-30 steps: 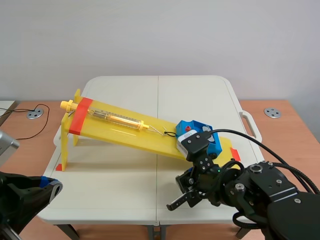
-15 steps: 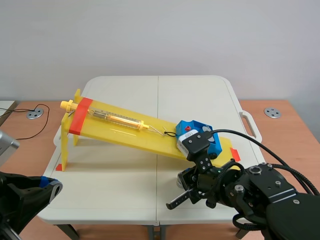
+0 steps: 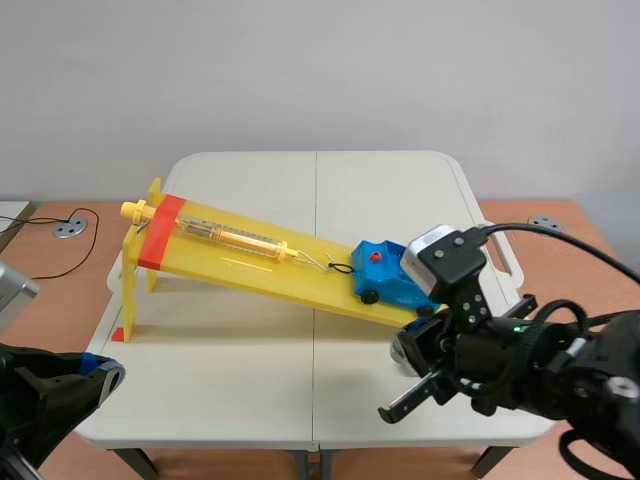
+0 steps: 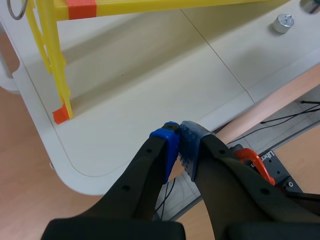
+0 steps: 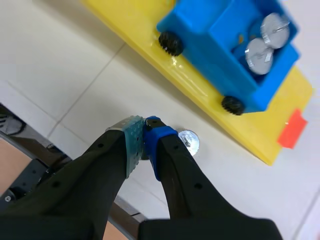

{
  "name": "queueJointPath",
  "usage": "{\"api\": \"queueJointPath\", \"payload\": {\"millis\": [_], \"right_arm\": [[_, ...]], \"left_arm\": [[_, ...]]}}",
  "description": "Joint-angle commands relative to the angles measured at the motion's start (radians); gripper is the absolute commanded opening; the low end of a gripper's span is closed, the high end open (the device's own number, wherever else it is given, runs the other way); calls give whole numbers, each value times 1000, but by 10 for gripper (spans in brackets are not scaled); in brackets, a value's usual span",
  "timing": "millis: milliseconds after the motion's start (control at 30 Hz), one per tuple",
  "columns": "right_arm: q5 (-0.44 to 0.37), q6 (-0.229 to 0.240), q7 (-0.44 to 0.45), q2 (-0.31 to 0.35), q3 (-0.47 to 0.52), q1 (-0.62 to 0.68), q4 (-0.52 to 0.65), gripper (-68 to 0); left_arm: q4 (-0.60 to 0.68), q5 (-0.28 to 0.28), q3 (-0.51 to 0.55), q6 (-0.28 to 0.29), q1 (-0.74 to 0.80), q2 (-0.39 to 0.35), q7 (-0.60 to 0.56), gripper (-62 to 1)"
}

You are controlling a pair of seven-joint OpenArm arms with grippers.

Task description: Place the four metal weights on the blue cart on the ramp.

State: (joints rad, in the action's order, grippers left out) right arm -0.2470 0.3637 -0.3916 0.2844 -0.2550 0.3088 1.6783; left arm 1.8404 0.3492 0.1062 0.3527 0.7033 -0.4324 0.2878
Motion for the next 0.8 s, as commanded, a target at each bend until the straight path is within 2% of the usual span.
{"api": "queueJointPath", "payload": {"millis": [0, 167, 333, 433, 567, 767], "right_arm": [[-109, 26, 62, 39, 80, -6, 149, -669], [-191, 26, -7, 40, 215, 50, 287, -669], [-262, 26, -13, 39, 334, 55, 334, -669], [-278, 25, 0, 39, 378, 37, 332, -669], [-278, 18, 5, 23, 385, -26, 305, -669], [-272, 18, 6, -39, 379, -147, 183, -669]], "left_arm": [[73, 66, 15, 17, -11, 5, -77, -581], [73, 66, 15, 17, -11, 5, -77, -581], [73, 66, 15, 17, -11, 5, -77, -581], [73, 66, 15, 17, -11, 5, -77, -581], [73, 66, 15, 17, -11, 5, -77, -581], [73, 66, 15, 17, -11, 5, -77, -581]]}}
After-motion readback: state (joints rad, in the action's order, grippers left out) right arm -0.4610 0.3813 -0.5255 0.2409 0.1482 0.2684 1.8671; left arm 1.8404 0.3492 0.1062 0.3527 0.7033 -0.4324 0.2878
